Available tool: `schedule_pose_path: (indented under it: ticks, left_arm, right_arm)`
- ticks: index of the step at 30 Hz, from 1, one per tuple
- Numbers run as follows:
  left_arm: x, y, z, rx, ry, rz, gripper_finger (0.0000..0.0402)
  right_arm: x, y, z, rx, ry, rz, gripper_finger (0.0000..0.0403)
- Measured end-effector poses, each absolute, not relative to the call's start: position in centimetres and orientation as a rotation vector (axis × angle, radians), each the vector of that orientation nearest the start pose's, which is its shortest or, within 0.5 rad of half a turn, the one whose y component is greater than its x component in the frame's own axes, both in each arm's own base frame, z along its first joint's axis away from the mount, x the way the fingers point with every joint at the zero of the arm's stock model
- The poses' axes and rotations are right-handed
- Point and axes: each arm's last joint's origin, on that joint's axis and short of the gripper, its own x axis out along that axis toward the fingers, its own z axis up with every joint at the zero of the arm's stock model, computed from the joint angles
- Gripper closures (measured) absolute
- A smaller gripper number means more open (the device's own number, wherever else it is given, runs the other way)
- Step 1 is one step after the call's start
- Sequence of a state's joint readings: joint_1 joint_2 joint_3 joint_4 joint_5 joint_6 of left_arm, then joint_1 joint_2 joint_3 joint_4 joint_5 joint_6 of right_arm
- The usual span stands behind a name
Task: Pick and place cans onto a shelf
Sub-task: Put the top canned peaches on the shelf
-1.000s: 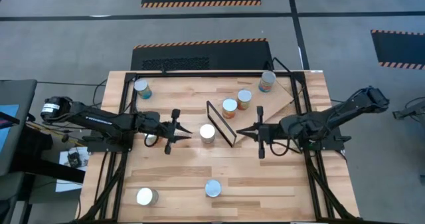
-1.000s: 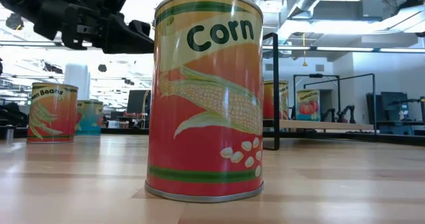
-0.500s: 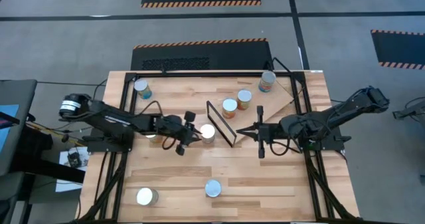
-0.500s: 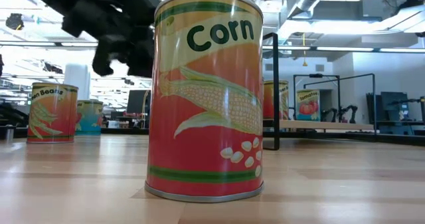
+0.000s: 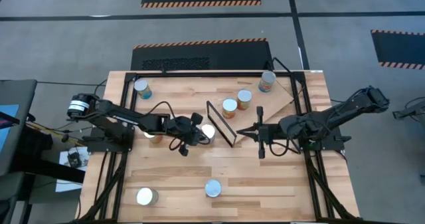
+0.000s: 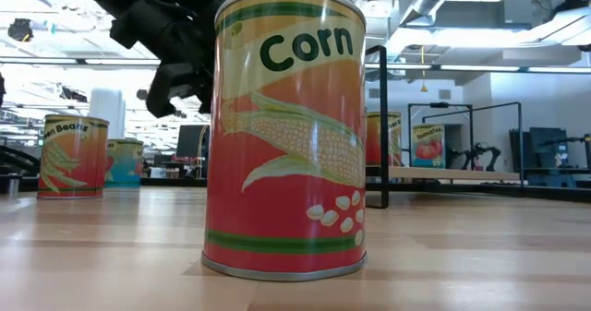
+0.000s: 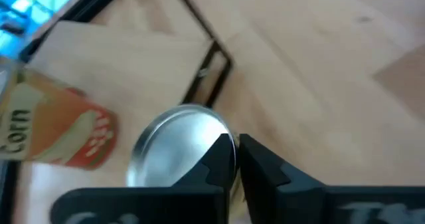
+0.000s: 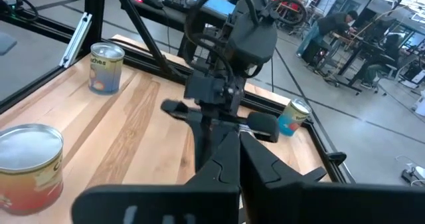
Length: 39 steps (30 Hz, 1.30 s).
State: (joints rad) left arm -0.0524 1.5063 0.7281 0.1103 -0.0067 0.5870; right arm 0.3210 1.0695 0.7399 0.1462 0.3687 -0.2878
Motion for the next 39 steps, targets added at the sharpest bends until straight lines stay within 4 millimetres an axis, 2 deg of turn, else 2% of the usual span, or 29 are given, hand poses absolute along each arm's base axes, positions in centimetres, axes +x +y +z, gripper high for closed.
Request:
schedule_pose_path:
  ticks: [4, 10, 13, 17, 23, 26, 31, 34, 39]
  left_arm:
    - [28.7, -2.0, 18.7, 0.537, 0.605, -0.328, 0.0399]
    - [27.1, -3.1, 22.2, 0.461, 0.466, -0.406, 0.0401]
    - [26.1, -3.4, 23.9, 0.438, 0.404, -0.385, 0.0401]
    - [25.1, -2.9, 27.2, 0.395, 0.355, -0.282, 0.0401]
    - [25.1, -1.0, 34.0, 0.381, 0.316, -0.132, 0.0401]
    - [25.8, 1.3, 37.2, 0.371, 0.28, -0.047, 0.0401]
    - [28.4, 6.2, 39.9, 0.293, 0.241, -0.013, 0.0401]
    - [31.2, 9.0, 39.9, 0.243, 0.254, -0.029, 0.0401]
    - [36.9, 12.6, 38.0, 0.189, 0.315, -0.021, 0.0401]
  right_arm:
    - [22.9, 6.5, 29.5, -0.351, 0.185, -0.021, 0.0387]
    - [22.8, 6.5, 29.4, -0.352, 0.192, -0.02, 0.0389]
    - [22.8, 6.5, 29.4, -0.352, 0.192, -0.021, 0.039]
    - [22.8, 6.5, 29.4, -0.351, 0.19, -0.021, 0.0387]
    - [22.8, 6.5, 29.3, -0.359, 0.202, -0.019, 0.039]
    - [22.4, 6.3, 29.0, -0.386, 0.254, -0.009, 0.0391]
    - [20.8, 5.7, 29.0, -0.396, 0.334, -0.042, 0.0398]
    - [19.2, 5.2, 29.1, -0.38, 0.354, -0.103, 0.0398]
    - [16.6, 4.3, 28.4, -0.337, 0.295, -0.155, 0.0399]
